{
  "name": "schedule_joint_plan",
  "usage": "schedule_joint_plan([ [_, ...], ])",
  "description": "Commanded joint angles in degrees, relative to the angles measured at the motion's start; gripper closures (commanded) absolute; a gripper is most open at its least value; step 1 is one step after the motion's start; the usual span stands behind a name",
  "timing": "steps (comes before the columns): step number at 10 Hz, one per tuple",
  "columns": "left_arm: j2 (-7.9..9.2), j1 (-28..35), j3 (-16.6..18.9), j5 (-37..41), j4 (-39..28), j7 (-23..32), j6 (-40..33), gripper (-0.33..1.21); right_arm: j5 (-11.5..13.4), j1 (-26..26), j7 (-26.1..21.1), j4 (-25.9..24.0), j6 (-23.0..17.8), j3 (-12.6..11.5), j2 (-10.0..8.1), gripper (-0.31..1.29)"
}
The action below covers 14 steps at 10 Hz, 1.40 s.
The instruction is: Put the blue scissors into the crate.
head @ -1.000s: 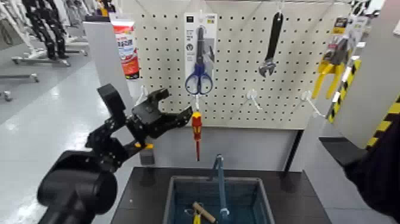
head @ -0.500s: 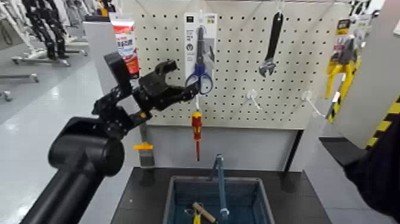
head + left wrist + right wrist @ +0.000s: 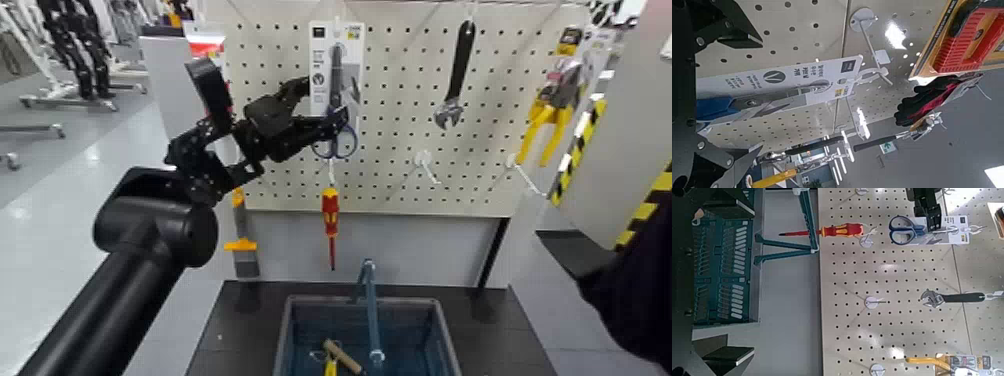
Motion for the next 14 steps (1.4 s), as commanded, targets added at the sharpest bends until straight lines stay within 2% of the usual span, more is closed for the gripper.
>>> schedule_joint_plan([
  [1,0.00,-0.4,0.2,-1.3,-0.9,0.1,1.2,1.12,0.0,0.1,0.0,-0.1,0.0,0.0,-0.09,0.08],
  [3,0.00,-0.3,0.5,-1.3,-1.0,0.2,1.0,1.18,0.0,0.1,0.0,-0.1,0.0,0.1,-0.09,0.09],
  [10,0.08,-0.3,1.2,-1.5,-1.6,0.0,1.2,1.18,0.0,0.2,0.0,-0.1,0.0,0.0,0.09,0.08],
  [12,0.35,0.0,1.6,-1.3,-5.1,-0.1,1.1,1.18,0.0,0.2,0.0,-0.1,0.0,-0.1,0.09,0.09],
  [14,0.52,2.5,3.4,-0.9,-13.8,-0.1,2.6,1.18,0.0,0.2,0.0,-0.1,0.0,-0.2,0.09,0.09],
])
